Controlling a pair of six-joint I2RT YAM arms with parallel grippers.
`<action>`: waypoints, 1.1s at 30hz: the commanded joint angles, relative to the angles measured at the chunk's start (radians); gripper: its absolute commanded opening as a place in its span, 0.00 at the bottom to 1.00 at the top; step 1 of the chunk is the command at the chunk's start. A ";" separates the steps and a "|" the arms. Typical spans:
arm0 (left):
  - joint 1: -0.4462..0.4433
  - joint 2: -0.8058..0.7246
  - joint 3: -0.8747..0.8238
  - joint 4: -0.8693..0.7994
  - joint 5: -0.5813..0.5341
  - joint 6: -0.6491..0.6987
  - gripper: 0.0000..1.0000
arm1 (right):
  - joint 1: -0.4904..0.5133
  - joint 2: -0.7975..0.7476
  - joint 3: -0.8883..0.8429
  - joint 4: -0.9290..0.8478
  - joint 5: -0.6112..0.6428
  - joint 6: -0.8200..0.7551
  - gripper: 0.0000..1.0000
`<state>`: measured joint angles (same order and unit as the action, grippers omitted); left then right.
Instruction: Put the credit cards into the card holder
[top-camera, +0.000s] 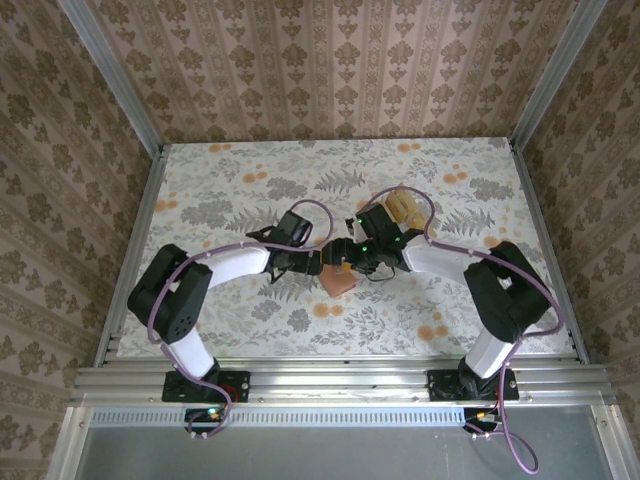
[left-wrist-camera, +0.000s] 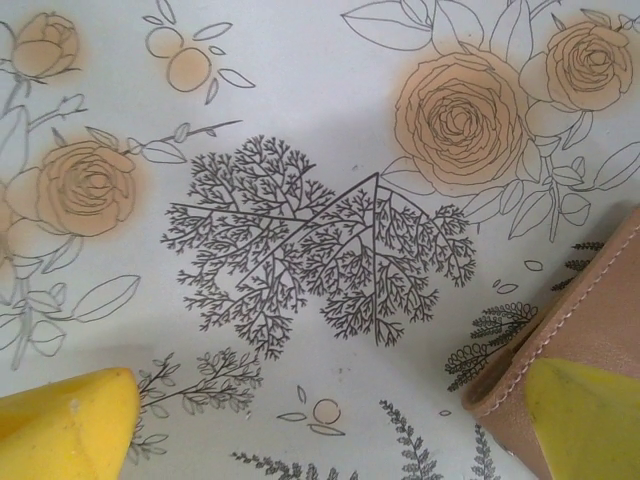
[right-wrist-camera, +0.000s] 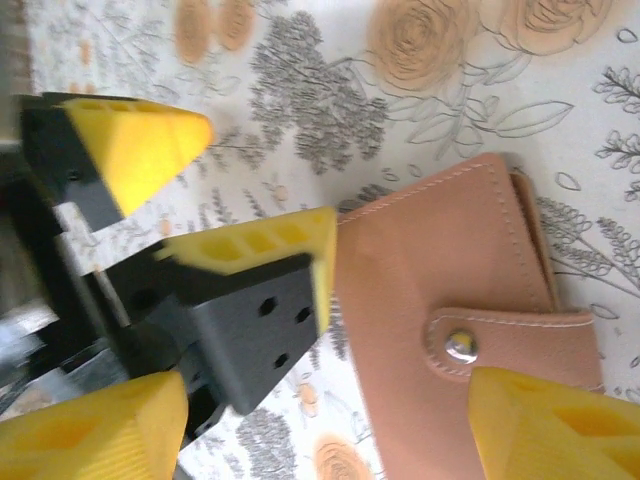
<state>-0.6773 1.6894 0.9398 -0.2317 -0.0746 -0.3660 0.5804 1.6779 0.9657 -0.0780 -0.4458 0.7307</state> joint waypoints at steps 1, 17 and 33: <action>0.025 -0.048 0.042 -0.045 0.029 0.018 1.00 | 0.003 -0.069 0.001 -0.042 0.009 -0.018 0.85; 0.165 -0.409 -0.092 0.021 0.031 0.030 1.00 | -0.039 -0.428 -0.181 -0.195 0.222 -0.078 1.00; 0.366 -0.841 -0.320 0.193 -0.229 0.197 1.00 | -0.297 -0.822 -0.159 -0.288 0.968 -0.228 1.00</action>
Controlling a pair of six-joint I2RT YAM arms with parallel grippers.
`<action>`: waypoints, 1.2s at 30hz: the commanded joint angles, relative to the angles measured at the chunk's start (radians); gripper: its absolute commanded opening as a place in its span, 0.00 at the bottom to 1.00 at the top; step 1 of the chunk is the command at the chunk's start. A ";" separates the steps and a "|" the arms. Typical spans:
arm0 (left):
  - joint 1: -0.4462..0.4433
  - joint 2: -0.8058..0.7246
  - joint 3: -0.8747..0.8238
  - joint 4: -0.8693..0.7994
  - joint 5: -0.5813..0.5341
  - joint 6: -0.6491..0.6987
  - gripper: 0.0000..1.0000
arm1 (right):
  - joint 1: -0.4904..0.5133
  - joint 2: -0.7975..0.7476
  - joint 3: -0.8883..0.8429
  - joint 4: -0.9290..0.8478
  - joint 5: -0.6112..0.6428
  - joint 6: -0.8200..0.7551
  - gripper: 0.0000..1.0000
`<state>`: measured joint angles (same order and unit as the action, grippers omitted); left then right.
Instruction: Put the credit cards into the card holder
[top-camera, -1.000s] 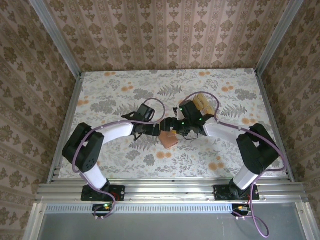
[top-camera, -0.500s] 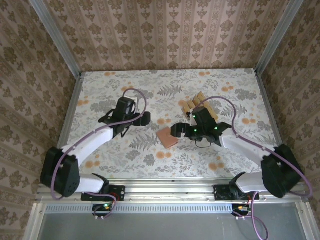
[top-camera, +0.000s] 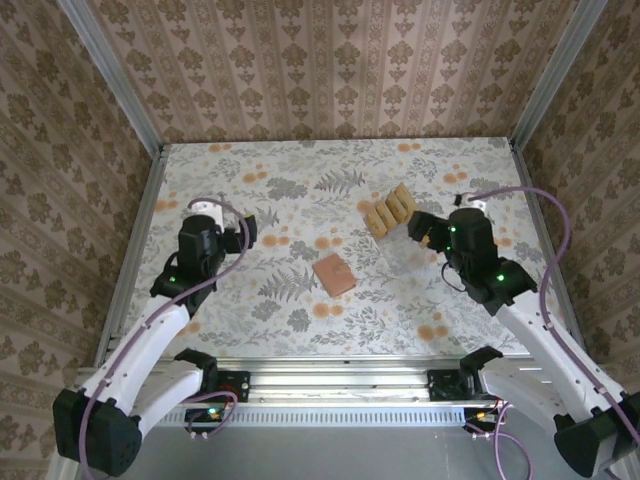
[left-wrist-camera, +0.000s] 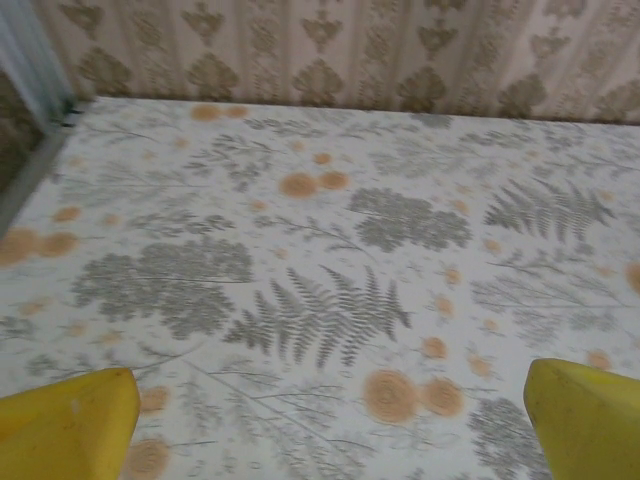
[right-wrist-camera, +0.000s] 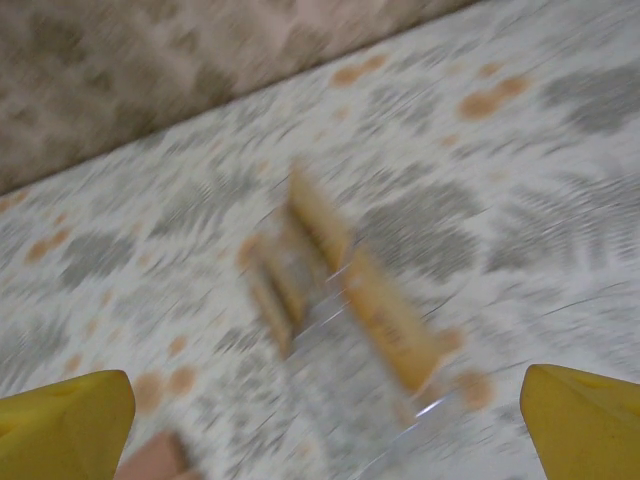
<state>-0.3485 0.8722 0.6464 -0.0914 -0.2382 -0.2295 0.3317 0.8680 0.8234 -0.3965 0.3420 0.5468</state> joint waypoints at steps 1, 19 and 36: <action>0.062 -0.028 -0.035 0.051 -0.068 0.065 1.00 | -0.079 -0.007 -0.032 0.066 0.193 -0.052 1.00; 0.281 0.269 -0.304 0.641 -0.089 0.229 1.00 | -0.336 0.405 -0.256 0.588 0.321 -0.219 1.00; 0.251 0.704 -0.315 1.158 0.035 0.341 1.00 | -0.284 0.614 -0.371 1.132 -0.029 -0.456 1.00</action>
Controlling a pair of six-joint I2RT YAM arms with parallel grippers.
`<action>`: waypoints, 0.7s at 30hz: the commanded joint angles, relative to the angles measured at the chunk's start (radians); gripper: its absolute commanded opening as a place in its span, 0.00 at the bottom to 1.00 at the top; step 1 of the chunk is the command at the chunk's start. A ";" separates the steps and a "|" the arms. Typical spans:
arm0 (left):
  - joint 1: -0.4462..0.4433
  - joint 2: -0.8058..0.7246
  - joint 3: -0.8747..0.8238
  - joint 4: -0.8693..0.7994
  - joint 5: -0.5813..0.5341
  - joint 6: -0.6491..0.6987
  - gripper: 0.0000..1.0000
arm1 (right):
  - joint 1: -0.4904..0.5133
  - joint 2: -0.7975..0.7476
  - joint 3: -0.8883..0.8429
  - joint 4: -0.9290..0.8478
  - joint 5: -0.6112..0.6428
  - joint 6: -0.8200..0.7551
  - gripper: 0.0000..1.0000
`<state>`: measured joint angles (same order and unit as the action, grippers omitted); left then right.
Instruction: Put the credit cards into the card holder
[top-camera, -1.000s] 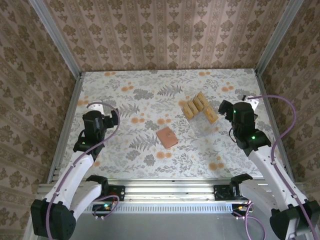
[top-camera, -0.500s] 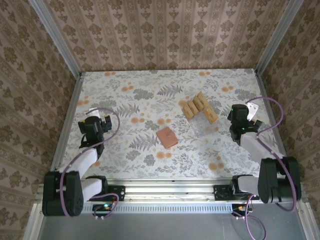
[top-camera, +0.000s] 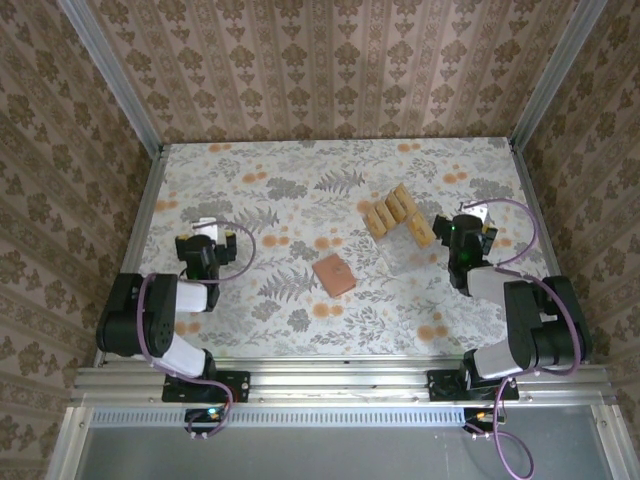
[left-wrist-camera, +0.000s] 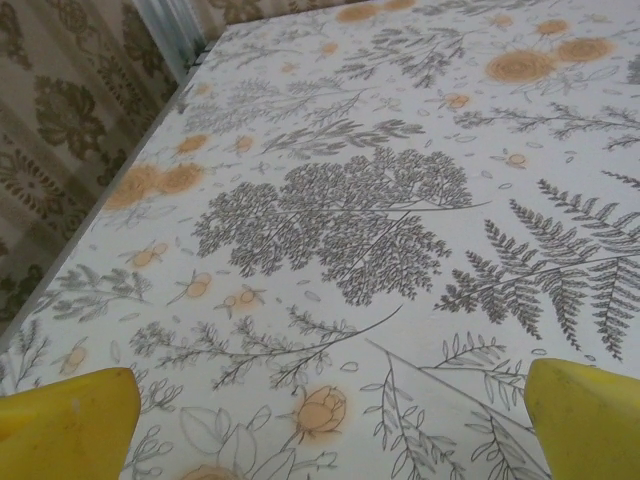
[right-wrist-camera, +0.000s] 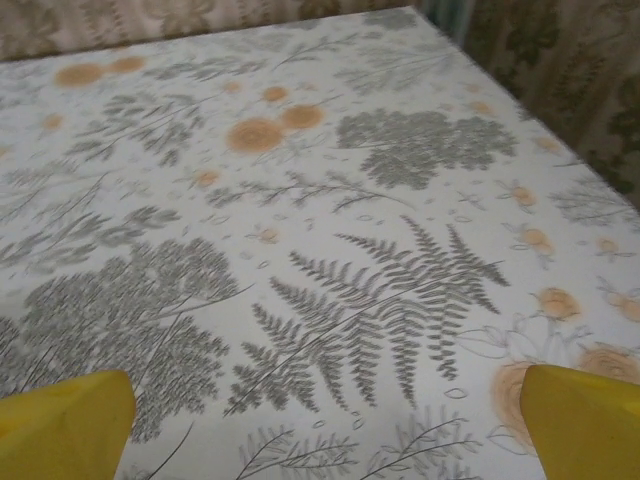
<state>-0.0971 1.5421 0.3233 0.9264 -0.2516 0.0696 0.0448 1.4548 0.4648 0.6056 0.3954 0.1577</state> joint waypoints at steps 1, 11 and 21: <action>-0.001 0.017 0.017 0.091 0.061 0.028 1.00 | 0.003 0.025 0.000 0.105 -0.093 -0.066 1.00; 0.069 0.014 0.068 -0.008 0.165 -0.016 1.00 | -0.019 0.073 -0.108 0.347 -0.197 -0.080 1.00; 0.060 0.012 0.061 0.002 0.163 -0.007 1.00 | 0.008 0.075 -0.076 0.283 -0.123 -0.088 1.00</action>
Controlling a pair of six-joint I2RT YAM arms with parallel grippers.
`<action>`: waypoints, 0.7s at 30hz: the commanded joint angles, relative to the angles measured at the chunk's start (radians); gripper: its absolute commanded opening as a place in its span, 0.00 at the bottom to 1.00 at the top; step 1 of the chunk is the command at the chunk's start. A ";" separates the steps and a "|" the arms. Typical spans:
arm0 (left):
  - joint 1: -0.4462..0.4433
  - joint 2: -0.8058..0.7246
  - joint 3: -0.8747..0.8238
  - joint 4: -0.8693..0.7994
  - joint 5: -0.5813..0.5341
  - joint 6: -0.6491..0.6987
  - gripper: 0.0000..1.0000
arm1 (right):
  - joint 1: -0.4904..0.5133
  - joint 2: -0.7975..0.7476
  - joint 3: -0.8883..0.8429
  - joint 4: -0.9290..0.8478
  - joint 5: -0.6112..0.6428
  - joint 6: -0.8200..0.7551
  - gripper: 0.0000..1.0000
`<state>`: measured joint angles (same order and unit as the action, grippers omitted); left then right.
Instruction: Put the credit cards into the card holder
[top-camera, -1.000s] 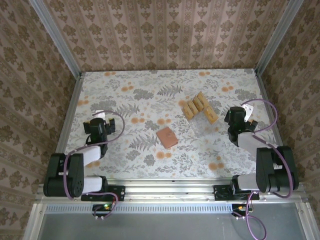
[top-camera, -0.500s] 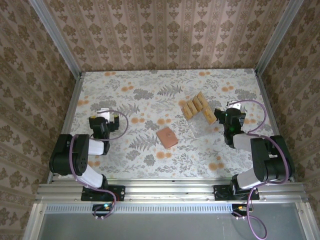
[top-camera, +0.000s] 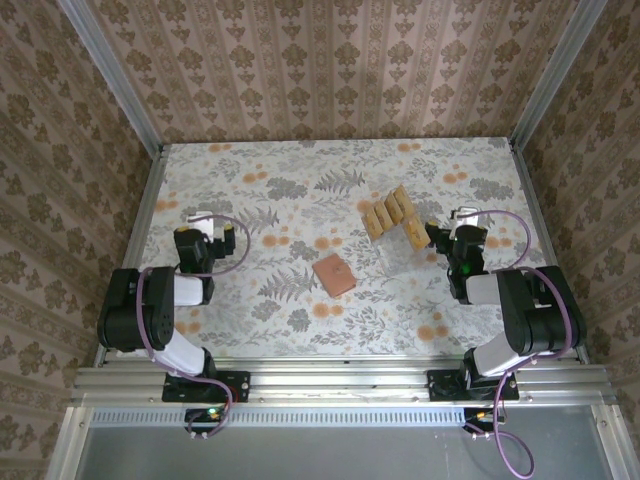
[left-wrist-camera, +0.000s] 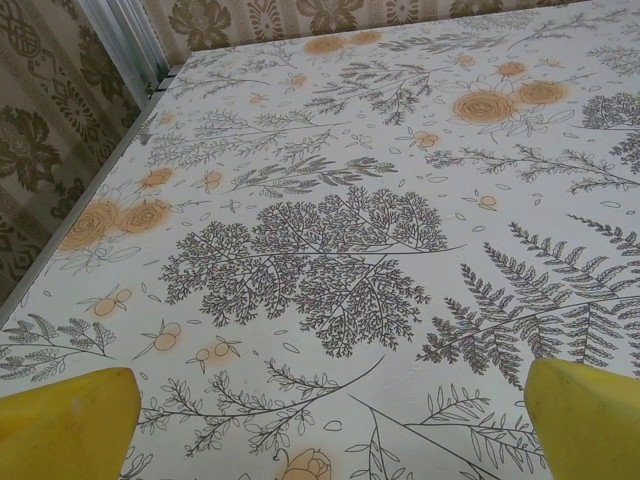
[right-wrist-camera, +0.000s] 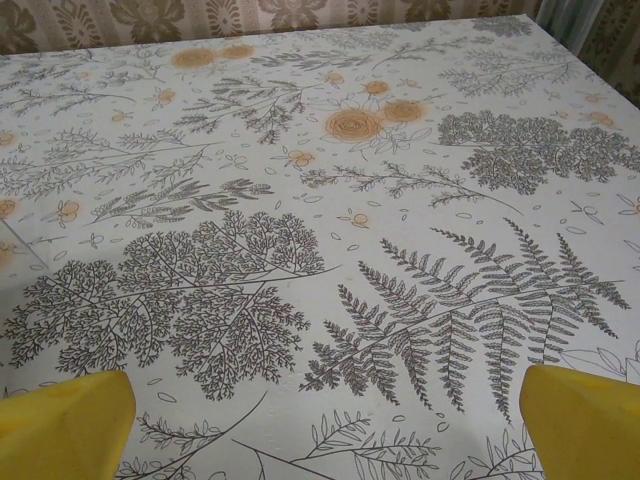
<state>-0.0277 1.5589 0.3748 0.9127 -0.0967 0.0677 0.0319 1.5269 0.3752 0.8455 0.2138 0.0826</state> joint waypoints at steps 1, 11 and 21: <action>-0.009 -0.002 0.011 0.017 0.012 0.000 1.00 | 0.023 0.004 0.012 0.051 0.068 -0.012 1.00; -0.010 -0.005 0.012 0.013 0.015 -0.002 1.00 | 0.023 0.003 0.013 0.049 0.068 -0.011 1.00; -0.009 -0.005 0.012 0.013 0.015 -0.002 1.00 | 0.008 0.003 0.018 0.036 0.026 -0.010 1.00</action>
<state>-0.0330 1.5589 0.3748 0.9127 -0.0959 0.0677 0.0456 1.5272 0.3828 0.8581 0.2523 0.0811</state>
